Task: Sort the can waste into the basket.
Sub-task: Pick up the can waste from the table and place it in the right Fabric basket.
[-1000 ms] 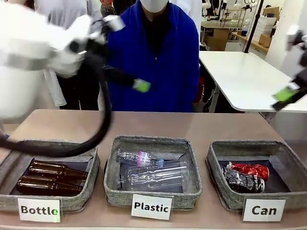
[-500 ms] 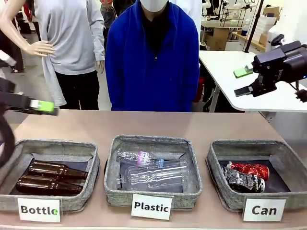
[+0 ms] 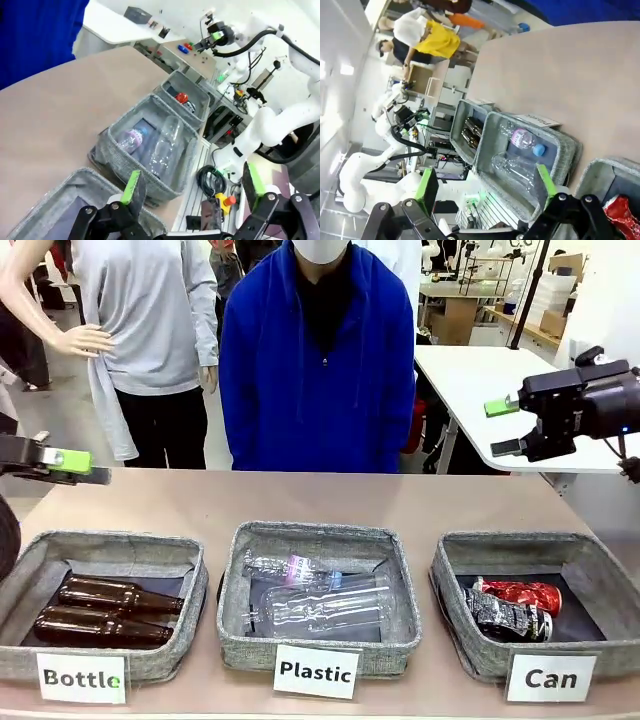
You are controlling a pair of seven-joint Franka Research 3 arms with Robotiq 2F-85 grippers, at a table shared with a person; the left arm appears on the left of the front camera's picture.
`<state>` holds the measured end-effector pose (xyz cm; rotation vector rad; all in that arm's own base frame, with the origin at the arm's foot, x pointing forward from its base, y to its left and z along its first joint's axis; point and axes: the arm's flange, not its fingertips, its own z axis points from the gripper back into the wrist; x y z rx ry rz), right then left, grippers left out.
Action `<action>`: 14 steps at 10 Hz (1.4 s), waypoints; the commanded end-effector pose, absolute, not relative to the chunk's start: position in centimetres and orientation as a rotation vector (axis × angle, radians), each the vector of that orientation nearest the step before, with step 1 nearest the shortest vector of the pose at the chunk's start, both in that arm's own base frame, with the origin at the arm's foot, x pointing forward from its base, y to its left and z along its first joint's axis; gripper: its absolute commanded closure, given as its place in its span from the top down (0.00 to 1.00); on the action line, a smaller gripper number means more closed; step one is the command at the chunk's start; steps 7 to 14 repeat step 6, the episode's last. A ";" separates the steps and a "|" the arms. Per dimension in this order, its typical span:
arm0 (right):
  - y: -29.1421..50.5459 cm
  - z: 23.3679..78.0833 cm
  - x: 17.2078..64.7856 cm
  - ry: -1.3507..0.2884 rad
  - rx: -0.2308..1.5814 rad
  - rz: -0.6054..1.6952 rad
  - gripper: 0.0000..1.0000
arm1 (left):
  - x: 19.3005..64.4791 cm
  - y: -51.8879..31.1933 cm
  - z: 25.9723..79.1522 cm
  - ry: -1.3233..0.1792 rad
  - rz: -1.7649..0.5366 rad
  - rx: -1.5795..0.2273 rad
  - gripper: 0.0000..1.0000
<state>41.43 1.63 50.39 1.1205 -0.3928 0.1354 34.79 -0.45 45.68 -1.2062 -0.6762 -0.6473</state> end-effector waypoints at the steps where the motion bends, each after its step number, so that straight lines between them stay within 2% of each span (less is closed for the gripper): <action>1: 1.7 51.2 41.6 -0.390 1.126 0.160 1.00 | 34.7 -0.4 46.1 -0.694 -0.645 -1.193 1.00; 14: 1.7 51.2 41.6 -0.390 1.126 0.160 1.00 | 34.7 -0.4 46.1 -0.694 -0.645 -1.193 1.00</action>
